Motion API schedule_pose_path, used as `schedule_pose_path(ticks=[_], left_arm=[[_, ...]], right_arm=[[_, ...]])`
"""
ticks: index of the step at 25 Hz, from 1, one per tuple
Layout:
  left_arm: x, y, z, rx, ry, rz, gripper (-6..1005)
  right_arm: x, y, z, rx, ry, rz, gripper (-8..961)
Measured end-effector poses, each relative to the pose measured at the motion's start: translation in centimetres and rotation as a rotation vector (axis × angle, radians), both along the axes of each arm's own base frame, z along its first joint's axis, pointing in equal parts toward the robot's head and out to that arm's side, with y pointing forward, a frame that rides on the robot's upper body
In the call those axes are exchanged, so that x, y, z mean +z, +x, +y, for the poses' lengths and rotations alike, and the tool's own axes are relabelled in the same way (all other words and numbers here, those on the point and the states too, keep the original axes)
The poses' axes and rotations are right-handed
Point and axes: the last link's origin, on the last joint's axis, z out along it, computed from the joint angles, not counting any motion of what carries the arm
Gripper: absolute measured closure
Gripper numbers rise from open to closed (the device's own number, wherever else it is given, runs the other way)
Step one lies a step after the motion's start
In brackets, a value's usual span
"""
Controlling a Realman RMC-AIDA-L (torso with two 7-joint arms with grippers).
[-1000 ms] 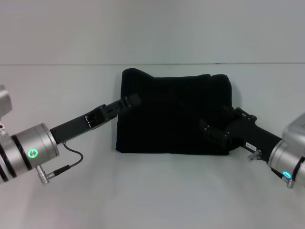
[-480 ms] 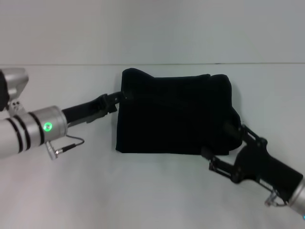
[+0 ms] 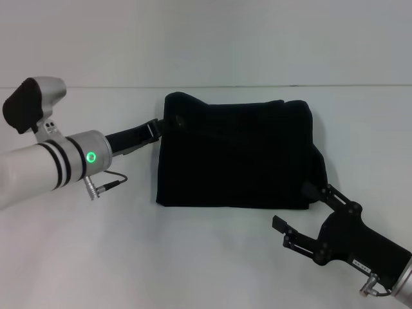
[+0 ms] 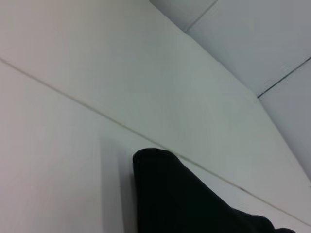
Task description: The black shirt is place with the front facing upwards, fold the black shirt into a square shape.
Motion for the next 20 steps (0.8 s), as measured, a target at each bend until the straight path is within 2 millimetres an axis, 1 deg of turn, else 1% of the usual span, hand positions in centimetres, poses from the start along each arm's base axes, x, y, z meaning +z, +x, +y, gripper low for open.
schedule_pose_path(ticks=[4, 15, 20], left_arm=[[-0.6, 0.5, 0.2, 0.0, 0.0, 0.019, 125], [-1.3, 0.3, 0.2, 0.031, 0.018, 0.041, 124], [-2.1, 0.7, 0.0, 0.029, -0.012, 0.03, 125]], right_arm=[[0.0, 0.0, 0.0, 0.003, -0.002, -0.001, 49], [-0.1, -0.2, -0.1, 0.011, -0.011, -0.001, 50], [-0.2, -0.4, 0.2, 0.017, -0.013, -0.002, 51]])
